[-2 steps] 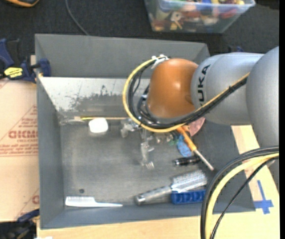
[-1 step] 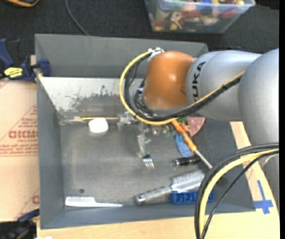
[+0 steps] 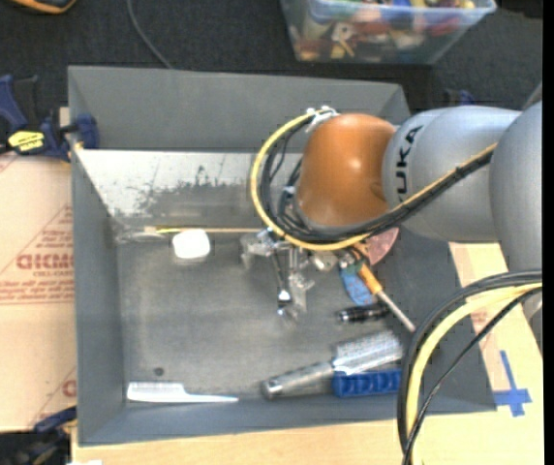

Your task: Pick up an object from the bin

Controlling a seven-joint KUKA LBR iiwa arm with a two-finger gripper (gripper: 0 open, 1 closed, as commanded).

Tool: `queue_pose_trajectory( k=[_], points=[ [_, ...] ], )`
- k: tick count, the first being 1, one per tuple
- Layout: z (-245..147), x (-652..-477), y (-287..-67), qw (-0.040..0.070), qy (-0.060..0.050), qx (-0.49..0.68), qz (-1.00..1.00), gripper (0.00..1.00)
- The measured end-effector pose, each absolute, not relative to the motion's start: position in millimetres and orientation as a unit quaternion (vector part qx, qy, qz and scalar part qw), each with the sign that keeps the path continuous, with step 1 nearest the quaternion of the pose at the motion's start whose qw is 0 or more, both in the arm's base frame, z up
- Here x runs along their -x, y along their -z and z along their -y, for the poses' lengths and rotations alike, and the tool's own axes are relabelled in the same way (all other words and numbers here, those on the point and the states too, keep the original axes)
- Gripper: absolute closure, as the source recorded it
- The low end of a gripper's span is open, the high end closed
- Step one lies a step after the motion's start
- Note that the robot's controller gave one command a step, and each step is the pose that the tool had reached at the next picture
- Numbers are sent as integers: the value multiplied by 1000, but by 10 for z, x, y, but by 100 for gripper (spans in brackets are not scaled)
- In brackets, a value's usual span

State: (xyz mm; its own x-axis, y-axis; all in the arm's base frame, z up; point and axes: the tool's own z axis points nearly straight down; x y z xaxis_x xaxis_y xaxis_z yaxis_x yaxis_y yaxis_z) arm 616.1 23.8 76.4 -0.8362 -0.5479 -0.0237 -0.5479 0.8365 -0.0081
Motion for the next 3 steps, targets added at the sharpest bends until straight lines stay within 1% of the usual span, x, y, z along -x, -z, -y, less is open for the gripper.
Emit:
queue_pose_trajectory(
  k=[1, 2, 3],
  points=[
    [-43, -6237, -749, 16, -1, 282, -959, 0],
    [119, -6374, -747, 16, 0, 254, -967, 0],
    [154, -6386, -762, 16, 2, 333, -943, 0]
  ],
)
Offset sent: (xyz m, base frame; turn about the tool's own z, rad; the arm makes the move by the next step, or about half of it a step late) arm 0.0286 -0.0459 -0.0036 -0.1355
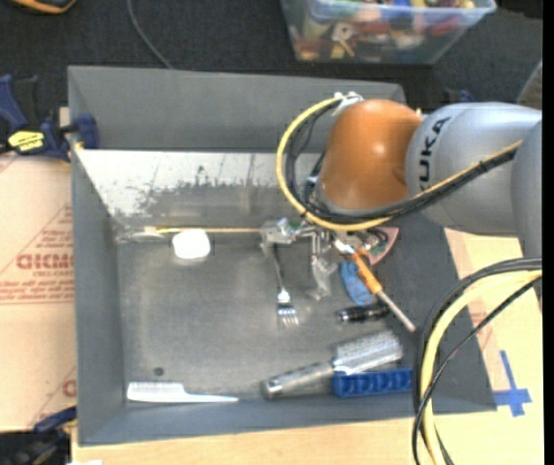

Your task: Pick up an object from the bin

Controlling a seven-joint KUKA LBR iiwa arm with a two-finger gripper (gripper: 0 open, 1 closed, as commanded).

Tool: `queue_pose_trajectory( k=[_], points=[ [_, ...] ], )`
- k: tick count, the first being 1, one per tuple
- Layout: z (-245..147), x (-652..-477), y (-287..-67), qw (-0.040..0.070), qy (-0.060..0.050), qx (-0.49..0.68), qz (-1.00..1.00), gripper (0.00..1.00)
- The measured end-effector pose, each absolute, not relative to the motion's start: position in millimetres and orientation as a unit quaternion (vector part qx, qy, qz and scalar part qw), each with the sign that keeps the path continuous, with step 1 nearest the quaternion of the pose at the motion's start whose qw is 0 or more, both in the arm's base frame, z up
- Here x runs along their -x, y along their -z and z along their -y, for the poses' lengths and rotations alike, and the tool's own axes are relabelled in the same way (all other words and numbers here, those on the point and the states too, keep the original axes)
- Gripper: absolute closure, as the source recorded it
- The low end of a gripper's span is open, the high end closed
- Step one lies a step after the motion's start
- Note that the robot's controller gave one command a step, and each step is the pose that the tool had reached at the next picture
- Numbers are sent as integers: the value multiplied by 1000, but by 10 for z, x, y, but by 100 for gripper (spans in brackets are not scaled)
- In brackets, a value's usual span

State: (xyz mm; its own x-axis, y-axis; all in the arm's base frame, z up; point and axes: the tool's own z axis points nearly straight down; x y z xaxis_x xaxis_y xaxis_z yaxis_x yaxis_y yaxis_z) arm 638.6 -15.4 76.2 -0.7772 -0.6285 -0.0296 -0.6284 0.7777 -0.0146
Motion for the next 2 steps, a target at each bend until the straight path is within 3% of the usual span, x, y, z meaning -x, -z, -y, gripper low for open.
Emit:
queue_pose_trajectory(
  k=[1, 2],
  points=[
    [-442, -6033, -713, 19, 0, 346, -938, 0],
    [69, -6333, -972, 20, 5, 346, -938, 100]
  ],
)
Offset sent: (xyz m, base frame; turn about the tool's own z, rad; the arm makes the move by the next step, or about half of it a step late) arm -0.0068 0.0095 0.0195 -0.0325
